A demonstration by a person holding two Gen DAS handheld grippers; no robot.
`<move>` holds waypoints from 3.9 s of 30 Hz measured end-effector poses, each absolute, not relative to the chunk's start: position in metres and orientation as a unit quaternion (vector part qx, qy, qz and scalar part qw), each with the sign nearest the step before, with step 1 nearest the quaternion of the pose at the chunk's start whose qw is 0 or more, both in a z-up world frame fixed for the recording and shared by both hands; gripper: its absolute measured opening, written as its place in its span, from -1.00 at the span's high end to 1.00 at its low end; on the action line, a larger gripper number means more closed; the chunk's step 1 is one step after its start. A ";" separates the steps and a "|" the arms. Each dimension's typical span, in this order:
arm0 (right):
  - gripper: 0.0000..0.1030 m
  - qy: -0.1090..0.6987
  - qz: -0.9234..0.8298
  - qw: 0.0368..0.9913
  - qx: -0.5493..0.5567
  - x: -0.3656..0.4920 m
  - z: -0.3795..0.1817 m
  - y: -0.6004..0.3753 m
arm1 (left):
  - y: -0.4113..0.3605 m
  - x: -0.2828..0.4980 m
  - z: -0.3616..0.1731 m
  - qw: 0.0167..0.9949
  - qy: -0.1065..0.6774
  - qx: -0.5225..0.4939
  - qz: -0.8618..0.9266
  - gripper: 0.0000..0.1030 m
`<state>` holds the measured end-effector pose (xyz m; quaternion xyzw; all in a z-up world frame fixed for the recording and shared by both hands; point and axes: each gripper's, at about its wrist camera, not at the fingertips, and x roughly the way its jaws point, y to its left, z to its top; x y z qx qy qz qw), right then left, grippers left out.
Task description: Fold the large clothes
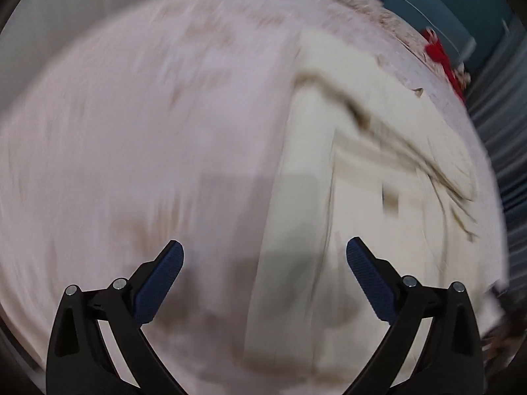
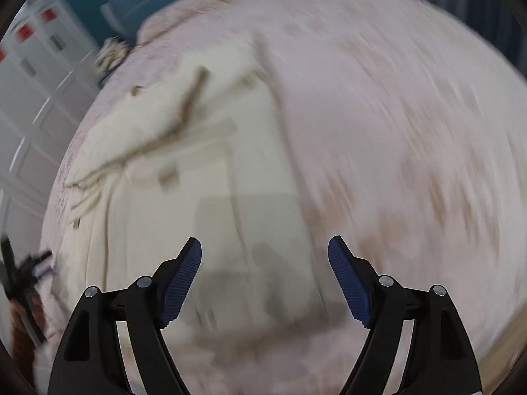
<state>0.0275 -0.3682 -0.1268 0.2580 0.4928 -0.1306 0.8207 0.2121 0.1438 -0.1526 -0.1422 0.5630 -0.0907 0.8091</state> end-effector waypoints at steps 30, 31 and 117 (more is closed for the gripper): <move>0.92 0.584 0.001 0.787 0.201 -0.142 -0.045 -0.285 | 0.187 0.013 -0.029 0.788 0.577 -0.151 -0.155 0.87; 0.93 0.589 0.005 0.783 0.200 -0.152 -0.039 -0.279 | 0.192 -0.001 -0.021 0.787 0.578 -0.153 -0.149 0.87; 0.85 0.415 -0.165 0.853 0.270 0.154 -0.144 -0.370 | 0.107 0.309 -0.150 0.852 0.511 -0.107 -0.040 0.79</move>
